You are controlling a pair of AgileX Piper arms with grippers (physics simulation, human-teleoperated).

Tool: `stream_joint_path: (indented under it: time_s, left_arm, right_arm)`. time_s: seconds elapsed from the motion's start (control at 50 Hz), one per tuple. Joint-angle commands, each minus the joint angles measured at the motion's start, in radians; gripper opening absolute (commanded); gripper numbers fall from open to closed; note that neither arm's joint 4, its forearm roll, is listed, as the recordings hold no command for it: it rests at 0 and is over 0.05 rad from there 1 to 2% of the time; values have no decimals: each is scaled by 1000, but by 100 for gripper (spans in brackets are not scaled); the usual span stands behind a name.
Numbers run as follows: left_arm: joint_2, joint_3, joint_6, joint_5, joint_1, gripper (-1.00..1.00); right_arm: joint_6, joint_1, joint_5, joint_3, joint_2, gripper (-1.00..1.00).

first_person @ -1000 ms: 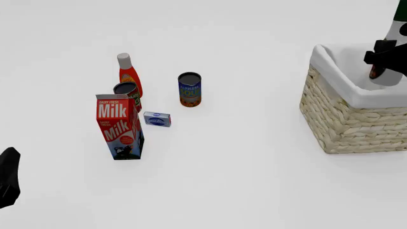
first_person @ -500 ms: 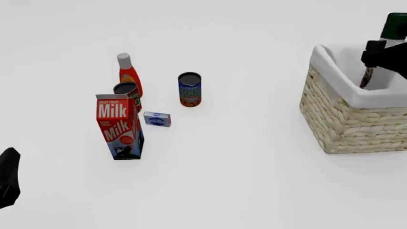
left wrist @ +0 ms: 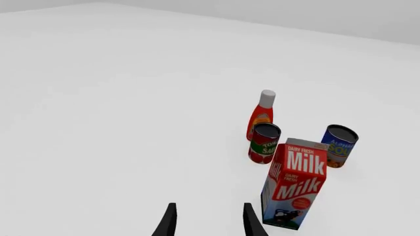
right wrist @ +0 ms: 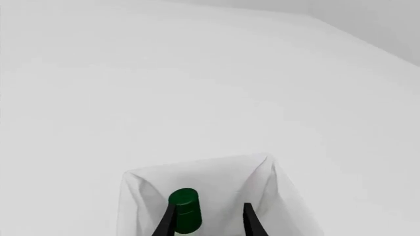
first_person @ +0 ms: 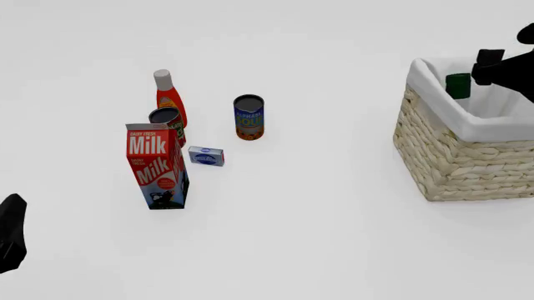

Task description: Pick the salad dressing and place it in the basket.

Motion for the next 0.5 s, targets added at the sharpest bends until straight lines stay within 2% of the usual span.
stream_joint_path:
  time_s: [0.02, 0.22, 0.5]
  left_arm:
    - [0, 0, -1, 1, 0, 100]
    - [0, 0, -1, 1, 1, 100]
    - [0, 0, 0, 3, -6, 100]
  right_arm:
    - [3, 5, 2, 3, -8, 100]
    - [6, 3, 3, 14, -26, 100]
    - [5, -12, 27, 78, -135, 100]
